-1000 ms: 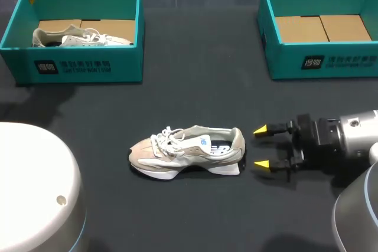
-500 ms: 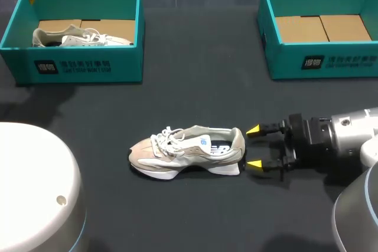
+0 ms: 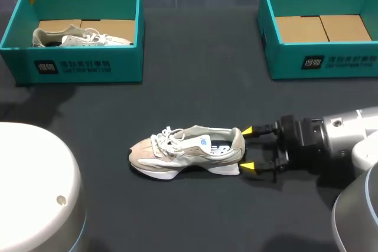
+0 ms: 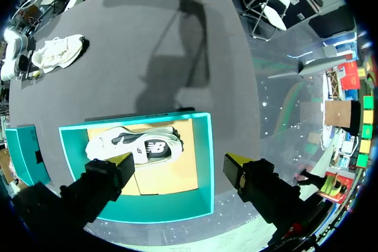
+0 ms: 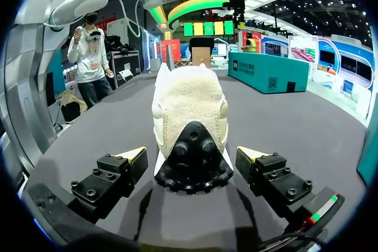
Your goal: Take the shoe out of the shoebox, open the shoe tongue, remove and reinsert the insole, then place the shoe into the shoebox
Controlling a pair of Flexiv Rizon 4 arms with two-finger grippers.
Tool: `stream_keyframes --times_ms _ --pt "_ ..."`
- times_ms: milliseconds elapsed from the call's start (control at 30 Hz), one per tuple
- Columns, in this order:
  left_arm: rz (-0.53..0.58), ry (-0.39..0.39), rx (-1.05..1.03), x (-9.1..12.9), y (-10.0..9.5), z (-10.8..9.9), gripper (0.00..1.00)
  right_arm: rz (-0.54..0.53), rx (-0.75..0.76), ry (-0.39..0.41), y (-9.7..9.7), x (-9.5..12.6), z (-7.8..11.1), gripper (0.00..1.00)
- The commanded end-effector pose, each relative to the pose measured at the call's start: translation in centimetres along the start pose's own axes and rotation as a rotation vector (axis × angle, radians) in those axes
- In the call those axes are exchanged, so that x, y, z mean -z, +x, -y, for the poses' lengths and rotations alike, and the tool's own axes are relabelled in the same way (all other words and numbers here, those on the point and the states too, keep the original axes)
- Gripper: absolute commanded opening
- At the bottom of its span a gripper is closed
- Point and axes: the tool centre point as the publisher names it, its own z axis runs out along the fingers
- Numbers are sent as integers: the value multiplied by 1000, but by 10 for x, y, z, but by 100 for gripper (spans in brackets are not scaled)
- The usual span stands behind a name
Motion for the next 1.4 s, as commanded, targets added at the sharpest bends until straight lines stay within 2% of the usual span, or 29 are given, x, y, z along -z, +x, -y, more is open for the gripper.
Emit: stream_keyframes --times_ms 33,400,1067,1400 --pt "-2 -1 -1 0 0 1 100 0 1 6 -2 -7 0 100" --pt "-2 -1 -1 0 0 1 100 -27 10 6 -12 -18 -3 100" --pt "-2 -1 -1 0 0 1 100 -38 3 19 -1 -38 -5 100" --pt "-2 -1 -1 0 0 1 100 -46 8 -5 -2 -48 -4 100"
